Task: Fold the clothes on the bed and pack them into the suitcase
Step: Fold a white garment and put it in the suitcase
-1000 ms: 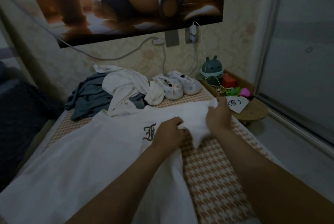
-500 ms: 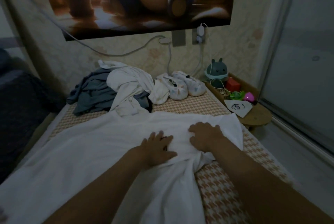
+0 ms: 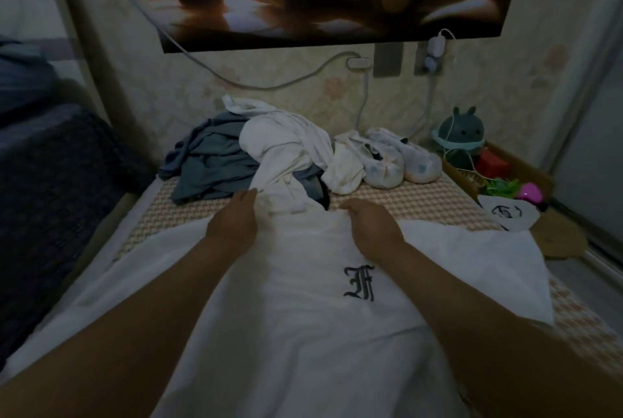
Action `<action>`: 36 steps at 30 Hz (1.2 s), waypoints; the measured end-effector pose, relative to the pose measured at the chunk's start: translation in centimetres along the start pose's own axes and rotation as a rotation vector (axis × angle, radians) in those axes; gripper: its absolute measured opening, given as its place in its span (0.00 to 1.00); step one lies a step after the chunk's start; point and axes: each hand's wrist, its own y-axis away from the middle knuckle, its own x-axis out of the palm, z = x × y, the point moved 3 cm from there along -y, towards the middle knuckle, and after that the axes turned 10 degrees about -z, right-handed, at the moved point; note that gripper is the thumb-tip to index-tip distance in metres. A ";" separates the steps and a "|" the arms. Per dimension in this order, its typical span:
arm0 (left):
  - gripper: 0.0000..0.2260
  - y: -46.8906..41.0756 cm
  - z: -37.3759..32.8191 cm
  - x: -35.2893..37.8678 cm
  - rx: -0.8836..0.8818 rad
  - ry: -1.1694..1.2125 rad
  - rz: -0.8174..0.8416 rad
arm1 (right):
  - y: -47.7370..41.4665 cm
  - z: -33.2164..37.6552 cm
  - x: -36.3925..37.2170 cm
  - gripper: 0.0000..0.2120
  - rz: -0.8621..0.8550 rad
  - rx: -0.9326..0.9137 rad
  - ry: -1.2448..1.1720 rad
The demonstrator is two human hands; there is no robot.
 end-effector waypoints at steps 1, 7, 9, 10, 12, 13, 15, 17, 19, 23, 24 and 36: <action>0.24 -0.6 1.0 0.3 -0.038 -0.017 0.035 | -0.4 -0.2 0.4 0.16 -0.046 0.013 0.007; 0.15 -2.4 4.2 1.6 -0.093 -0.069 -0.009 | -2.6 -2.4 2.2 0.20 0.177 0.152 0.155; 0.08 -2.4 3.7 1.1 -0.031 -0.053 -0.153 | -3.2 -2.2 2.0 0.18 0.176 0.139 0.201; 0.05 -2.3 3.4 0.7 -0.001 -0.016 -0.229 | -3.5 -1.8 1.6 0.17 0.088 0.128 0.201; 0.04 -2.5 2.9 -0.4 0.019 0.115 -0.384 | -3.9 -0.2 0.2 0.10 -0.189 0.117 0.139; 0.04 -2.9 2.8 -1.1 -0.024 0.215 -0.453 | -4.0 0.7 -0.4 0.08 -0.320 0.118 0.106; 0.05 -3.8 2.6 -2.0 -0.105 0.319 -0.528 | -4.3 2.0 -0.8 0.06 -0.490 0.134 0.064; 0.07 -4.4 2.7 -1.5 -0.096 0.355 -0.390 | -4.8 2.5 -0.2 0.11 -0.436 0.164 -0.028; 0.28 -4.1 3.8 0.1 -0.052 0.282 -0.040 | -4.6 2.0 1.8 0.31 -0.061 0.209 -0.085; 0.37 -1.0 7.0 0.8 0.010 0.212 0.139 | -2.4 2.0 4.5 0.38 0.346 0.140 0.391; 0.32 -0.3 8.1 0.3 0.026 0.219 0.071 | -2.2 3.0 4.6 0.35 0.301 0.076 0.507; 0.12 8.5 19.5 -8.1 -0.348 -0.062 -0.046 | 5.1 19.9 13.8 0.31 0.549 -0.306 0.236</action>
